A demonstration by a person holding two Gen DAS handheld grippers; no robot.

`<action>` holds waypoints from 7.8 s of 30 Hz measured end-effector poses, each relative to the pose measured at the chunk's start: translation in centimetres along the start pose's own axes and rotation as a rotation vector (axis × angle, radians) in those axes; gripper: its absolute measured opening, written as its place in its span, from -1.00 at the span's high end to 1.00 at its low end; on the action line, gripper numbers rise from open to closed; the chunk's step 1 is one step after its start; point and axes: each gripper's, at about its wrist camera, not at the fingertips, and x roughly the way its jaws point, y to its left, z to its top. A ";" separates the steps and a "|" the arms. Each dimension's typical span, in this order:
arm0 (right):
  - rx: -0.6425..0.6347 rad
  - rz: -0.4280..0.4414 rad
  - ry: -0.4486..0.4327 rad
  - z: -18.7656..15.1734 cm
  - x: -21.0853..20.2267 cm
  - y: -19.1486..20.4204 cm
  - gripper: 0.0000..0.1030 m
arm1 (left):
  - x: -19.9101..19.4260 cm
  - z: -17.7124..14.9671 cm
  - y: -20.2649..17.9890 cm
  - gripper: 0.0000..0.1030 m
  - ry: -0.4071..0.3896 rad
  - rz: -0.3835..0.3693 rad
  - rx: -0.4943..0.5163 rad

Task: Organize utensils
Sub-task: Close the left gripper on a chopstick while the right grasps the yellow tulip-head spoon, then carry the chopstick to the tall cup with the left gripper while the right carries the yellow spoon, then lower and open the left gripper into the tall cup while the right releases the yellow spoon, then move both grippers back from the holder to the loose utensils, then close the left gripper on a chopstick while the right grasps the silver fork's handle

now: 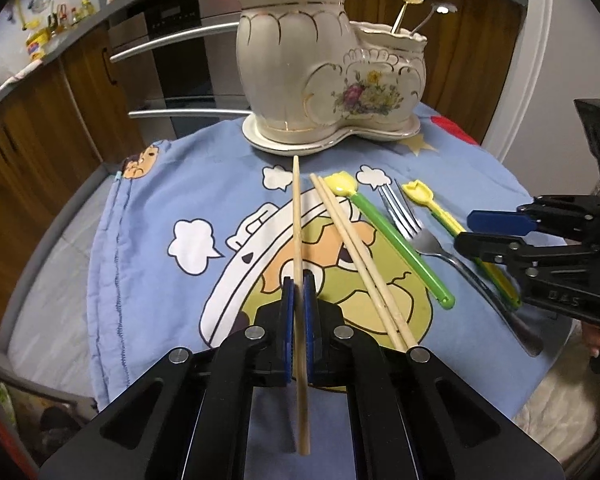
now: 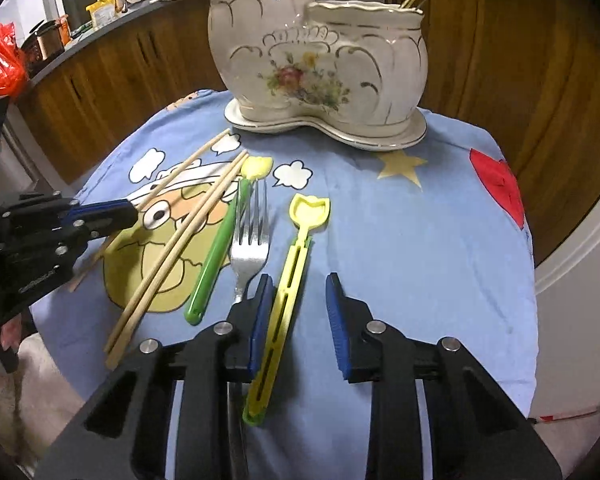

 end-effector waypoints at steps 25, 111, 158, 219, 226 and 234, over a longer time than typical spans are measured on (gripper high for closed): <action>0.089 0.182 -0.451 3.6 -8.1 -2.8 0.81 | -6.1 2.6 1.2 0.90 -0.326 -0.221 -0.021; 0.052 0.142 -0.809 12.1 -4.5 -6.4 0.81 | -1.5 12.9 2.3 0.90 -0.688 -0.169 -0.076; 0.092 0.029 -0.592 8.8 -3.6 -6.0 0.41 | -1.7 11.5 1.2 0.72 -0.703 -0.131 -0.008; 0.148 0.047 -0.433 -0.1 -6.6 -5.3 -0.89 | 2.3 1.8 -4.7 0.62 0.151 0.111 -0.023; 0.049 0.044 -0.269 -0.9 -5.5 -3.1 -0.81 | 1.9 1.1 -3.2 0.90 0.118 0.066 -0.039; -0.055 0.063 -0.083 -2.9 -3.3 1.0 -0.36 | 0.0 -0.6 -2.1 0.90 0.028 0.058 -0.054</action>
